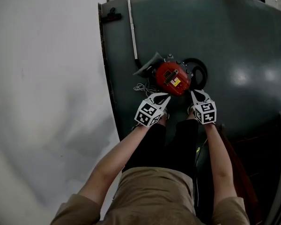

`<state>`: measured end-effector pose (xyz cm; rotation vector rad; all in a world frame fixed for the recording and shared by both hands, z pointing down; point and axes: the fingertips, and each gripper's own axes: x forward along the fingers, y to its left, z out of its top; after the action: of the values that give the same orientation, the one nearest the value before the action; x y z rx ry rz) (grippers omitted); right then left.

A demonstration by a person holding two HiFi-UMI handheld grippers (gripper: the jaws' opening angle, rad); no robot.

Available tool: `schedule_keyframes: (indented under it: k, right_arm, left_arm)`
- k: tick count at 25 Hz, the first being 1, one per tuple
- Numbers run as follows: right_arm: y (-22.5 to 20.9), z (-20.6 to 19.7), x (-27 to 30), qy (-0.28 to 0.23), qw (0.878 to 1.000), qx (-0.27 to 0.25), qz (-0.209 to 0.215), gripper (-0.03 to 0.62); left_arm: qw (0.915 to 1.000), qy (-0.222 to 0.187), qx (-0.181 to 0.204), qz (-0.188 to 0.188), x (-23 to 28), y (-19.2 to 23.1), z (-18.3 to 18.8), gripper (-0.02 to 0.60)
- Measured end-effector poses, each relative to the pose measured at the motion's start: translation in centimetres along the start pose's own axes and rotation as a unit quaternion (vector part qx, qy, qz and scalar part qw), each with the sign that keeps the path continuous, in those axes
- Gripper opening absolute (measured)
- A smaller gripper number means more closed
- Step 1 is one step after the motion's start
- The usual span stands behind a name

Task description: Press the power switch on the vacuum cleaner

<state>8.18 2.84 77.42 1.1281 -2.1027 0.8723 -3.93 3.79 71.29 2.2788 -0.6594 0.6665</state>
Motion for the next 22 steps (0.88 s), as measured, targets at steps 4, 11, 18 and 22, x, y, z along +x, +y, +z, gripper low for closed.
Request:
schedule_keyframes:
  k: [4, 11, 18, 22]
  right_arm:
    - [-1.7, -4.1, 4.7, 0.033, 0.999, 0.005, -0.001, 0.011]
    - [-3.0, -10.1, 10.5, 0.083, 0.997, -0.003, -0.003, 0.011]
    - [-2.8, -14.3, 15.2, 0.123, 0.992, -0.020, -0.003, 0.011]
    - [-3.0, -16.2, 18.2, 0.155, 0.987, -0.036, -0.010, 0.011]
  left_arm:
    - [0.9988, 0.049, -0.006, 0.001, 4.5, 1.6, -4.5, 0.008]
    - [0.9923, 0.119, 0.033, 0.008, 8.8, 3.1, -11.0, 0.007]
    - [0.9875, 0.141, 0.056, 0.043, 11.0, 5.2, -14.3, 0.006]
    - [0.9885, 0.139, 0.047, 0.039, 13.0, 5.9, -15.4, 0.007]
